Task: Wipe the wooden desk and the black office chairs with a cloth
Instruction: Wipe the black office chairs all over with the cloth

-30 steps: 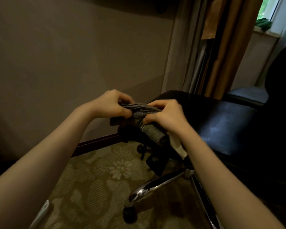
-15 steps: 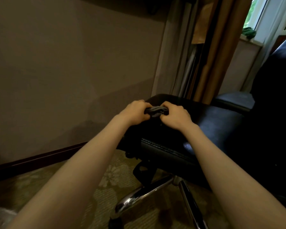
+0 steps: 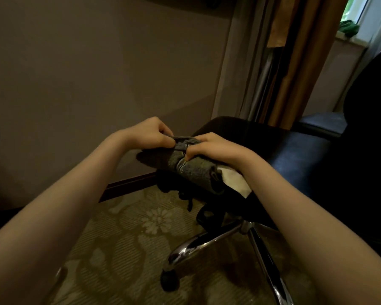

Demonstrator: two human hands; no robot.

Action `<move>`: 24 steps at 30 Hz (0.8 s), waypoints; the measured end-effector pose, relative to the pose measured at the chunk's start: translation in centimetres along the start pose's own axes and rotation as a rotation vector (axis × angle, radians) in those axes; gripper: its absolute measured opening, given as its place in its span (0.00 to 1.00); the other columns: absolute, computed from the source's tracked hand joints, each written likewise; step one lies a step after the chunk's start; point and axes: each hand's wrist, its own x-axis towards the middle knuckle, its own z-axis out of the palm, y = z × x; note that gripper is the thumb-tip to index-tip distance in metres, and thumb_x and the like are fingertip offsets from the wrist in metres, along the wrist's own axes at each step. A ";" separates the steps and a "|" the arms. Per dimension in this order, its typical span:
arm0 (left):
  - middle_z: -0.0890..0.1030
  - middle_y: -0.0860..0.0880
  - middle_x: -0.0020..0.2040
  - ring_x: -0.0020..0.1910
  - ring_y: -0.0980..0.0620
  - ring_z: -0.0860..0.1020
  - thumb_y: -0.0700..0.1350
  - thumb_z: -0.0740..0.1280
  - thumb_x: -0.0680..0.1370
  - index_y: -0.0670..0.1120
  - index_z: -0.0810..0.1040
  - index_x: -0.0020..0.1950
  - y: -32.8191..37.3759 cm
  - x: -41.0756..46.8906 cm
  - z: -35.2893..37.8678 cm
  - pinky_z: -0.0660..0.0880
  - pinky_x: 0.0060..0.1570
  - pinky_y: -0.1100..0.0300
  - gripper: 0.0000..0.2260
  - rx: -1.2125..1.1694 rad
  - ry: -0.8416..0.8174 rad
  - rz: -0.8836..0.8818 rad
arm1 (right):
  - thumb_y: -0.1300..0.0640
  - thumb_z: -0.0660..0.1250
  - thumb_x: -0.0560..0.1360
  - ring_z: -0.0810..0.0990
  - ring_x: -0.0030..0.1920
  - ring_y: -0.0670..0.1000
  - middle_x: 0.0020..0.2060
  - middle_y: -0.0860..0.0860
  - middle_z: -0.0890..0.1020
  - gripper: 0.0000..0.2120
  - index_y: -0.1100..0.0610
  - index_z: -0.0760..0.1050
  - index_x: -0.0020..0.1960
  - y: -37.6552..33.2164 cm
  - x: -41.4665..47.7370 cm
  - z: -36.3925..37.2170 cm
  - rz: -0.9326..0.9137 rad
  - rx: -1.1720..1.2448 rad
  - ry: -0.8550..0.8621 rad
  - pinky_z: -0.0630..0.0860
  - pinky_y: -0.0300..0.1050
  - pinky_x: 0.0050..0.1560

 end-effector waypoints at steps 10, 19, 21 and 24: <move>0.75 0.53 0.34 0.33 0.58 0.73 0.44 0.65 0.75 0.49 0.79 0.39 3.7 1.0 -4.8 0.70 0.32 0.63 0.06 0.066 -0.062 -0.072 | 0.56 0.71 0.67 0.77 0.43 0.50 0.39 0.52 0.78 0.13 0.61 0.79 0.48 -3.3 2.4 -5.1 0.019 -0.065 -0.049 0.71 0.45 0.44; 0.77 0.50 0.47 0.44 0.55 0.74 0.46 0.65 0.77 0.48 0.81 0.53 13.4 3.0 -16.2 0.70 0.42 0.61 0.08 0.142 -0.173 -0.085 | 0.59 0.71 0.70 0.77 0.46 0.49 0.42 0.50 0.80 0.07 0.52 0.79 0.47 -13.4 0.4 -15.2 0.091 -0.024 -0.086 0.72 0.43 0.48; 0.77 0.50 0.47 0.43 0.55 0.73 0.46 0.66 0.76 0.49 0.82 0.53 15.9 3.2 -18.8 0.69 0.39 0.63 0.08 0.136 -0.146 -0.082 | 0.59 0.70 0.70 0.76 0.43 0.47 0.39 0.47 0.78 0.08 0.50 0.78 0.47 -16.0 -0.5 -17.6 0.093 -0.013 -0.074 0.71 0.41 0.45; 0.78 0.49 0.49 0.45 0.54 0.74 0.46 0.66 0.76 0.48 0.82 0.53 19.7 3.3 -22.2 0.72 0.42 0.61 0.08 0.136 -0.144 -0.079 | 0.60 0.69 0.71 0.76 0.42 0.47 0.39 0.47 0.77 0.08 0.52 0.78 0.49 -19.5 -2.1 -21.1 0.108 0.010 -0.076 0.70 0.41 0.45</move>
